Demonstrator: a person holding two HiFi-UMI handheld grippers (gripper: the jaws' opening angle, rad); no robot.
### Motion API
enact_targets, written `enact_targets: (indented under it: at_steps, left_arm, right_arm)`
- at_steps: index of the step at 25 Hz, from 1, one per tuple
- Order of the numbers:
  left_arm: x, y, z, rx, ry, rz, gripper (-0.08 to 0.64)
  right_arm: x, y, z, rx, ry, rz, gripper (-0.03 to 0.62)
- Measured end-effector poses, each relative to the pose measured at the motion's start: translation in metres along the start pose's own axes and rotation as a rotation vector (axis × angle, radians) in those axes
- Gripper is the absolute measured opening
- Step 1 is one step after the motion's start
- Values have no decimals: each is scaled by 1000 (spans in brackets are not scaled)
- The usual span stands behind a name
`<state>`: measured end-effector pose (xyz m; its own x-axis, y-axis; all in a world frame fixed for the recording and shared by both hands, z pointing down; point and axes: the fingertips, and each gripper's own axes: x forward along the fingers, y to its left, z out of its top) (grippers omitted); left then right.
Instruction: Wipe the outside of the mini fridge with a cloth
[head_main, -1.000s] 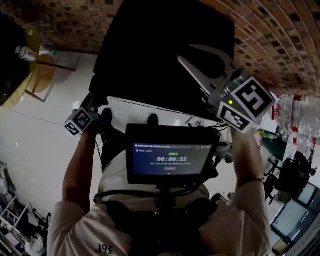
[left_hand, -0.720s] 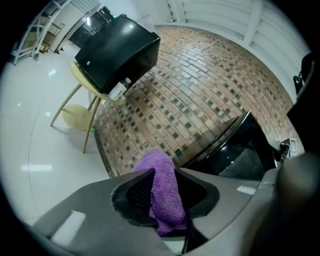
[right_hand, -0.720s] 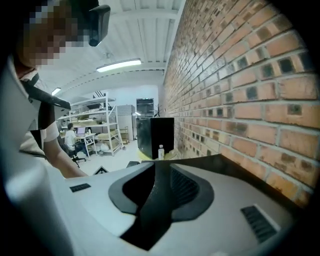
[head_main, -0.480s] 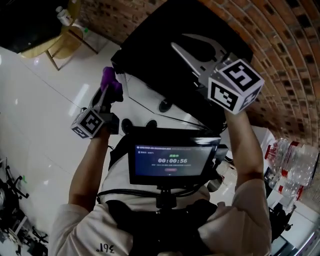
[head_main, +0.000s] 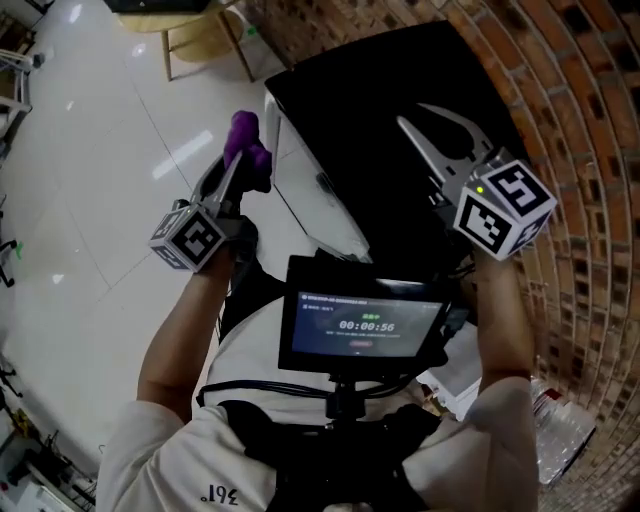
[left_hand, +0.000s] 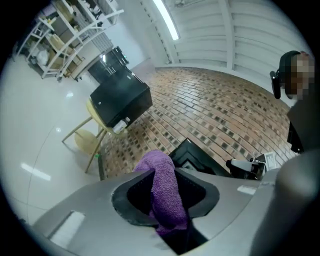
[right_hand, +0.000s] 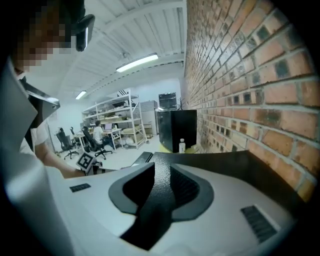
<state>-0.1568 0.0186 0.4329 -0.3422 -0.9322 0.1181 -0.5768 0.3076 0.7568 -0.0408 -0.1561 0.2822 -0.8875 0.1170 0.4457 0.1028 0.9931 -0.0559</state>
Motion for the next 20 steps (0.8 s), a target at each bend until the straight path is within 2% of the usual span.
enact_targets:
  at_steps: [3,5,11,15,20]
  left_arm:
    - [-24,-21,-13,-11,-87,70,115]
    - [-35,-36,-15,-16,-135,90,115]
    - [-33,-61,12,4,-239,82,115]
    - [-27,-77,28,-3,-291,62,115]
    - [-24,-80,37,-10,-310,59,115]
  right_arm:
    - [-17,12,6,23,-35,104,91]
    - [-23,16,15,9,-64,130,91]
    - [24,21,49,-12,-171,171,91]
    - [65,29,45,-6,-166,167,91]
    - [90,40,35,-36,-147,172,92]
